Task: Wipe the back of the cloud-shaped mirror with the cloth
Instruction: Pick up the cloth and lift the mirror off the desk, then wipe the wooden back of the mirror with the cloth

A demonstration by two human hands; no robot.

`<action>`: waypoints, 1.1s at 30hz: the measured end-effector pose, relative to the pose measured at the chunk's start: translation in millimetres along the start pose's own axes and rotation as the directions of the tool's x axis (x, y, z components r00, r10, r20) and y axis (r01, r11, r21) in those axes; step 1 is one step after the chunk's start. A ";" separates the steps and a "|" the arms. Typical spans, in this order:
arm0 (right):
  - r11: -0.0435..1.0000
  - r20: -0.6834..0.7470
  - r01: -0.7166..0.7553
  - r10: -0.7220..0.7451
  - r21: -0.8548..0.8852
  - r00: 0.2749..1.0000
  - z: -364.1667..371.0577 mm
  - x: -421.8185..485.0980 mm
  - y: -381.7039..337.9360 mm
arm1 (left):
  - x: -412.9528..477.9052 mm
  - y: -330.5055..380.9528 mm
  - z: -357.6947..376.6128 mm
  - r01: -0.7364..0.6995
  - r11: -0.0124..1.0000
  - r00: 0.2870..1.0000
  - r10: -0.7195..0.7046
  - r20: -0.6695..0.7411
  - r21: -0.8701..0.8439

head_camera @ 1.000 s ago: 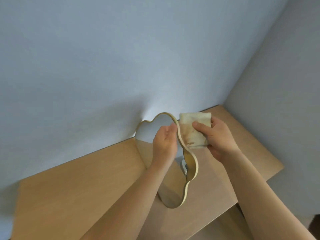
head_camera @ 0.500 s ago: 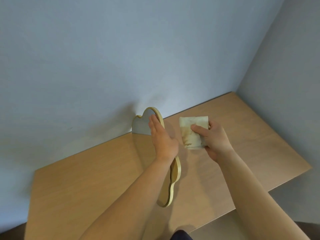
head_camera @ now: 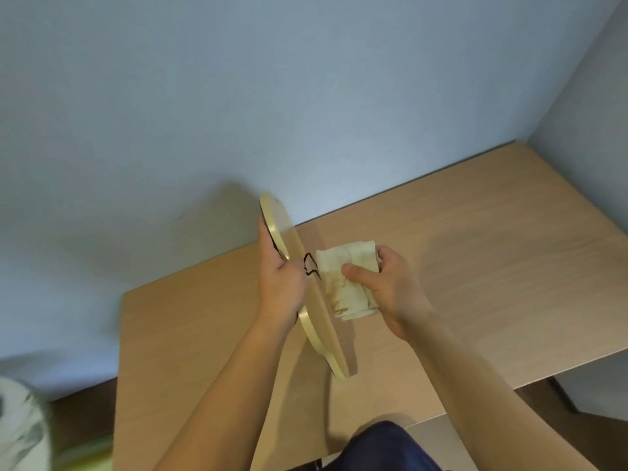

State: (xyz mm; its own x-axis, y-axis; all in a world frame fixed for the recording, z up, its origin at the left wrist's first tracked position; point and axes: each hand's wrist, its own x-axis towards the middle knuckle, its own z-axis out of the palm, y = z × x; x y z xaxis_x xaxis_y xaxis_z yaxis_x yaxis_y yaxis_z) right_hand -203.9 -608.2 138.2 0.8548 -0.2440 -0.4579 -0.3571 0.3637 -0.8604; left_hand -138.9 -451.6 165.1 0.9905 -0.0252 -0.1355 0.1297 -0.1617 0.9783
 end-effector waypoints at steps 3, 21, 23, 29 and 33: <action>0.999 0.044 -0.041 0.040 0.010 0.998 36.0 -4.8 23.3 | 1.8 -12.4 -37.2 -0.001 0.998 1.000 0.000 -0.012 -0.065; 0.734 0.088 0.187 -0.172 -0.653 0.981 193.7 -46.0 133.8 | 12.0 -107.3 -177.1 0.253 0.855 0.963 -0.268 0.033 -0.453; 0.707 0.085 0.190 -0.182 -0.681 0.980 193.1 -43.5 143.7 | 13.4 -115.1 -183.5 0.266 0.835 0.959 -0.279 0.047 -0.482; 0.631 -0.105 0.032 -0.178 -0.775 0.978 140.4 -23.5 175.1 | 15.2 -132.0 -195.2 0.292 0.801 0.952 -0.294 0.082 -0.522; 0.571 -0.223 -0.092 -0.165 -0.815 0.961 86.7 -13.3 188.4 | 15.8 -135.0 -197.8 0.291 0.791 0.953 -0.287 0.094 -0.539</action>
State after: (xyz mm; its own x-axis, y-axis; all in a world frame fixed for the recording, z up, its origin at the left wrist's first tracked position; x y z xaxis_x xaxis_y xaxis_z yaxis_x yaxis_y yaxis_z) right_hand -249.9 -458.5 1.6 0.7960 -0.4951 -0.3483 -0.5894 -0.5029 -0.6322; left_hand -131.6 -235.0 61.9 0.9026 -0.0699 -0.4248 0.4159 0.3965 0.8184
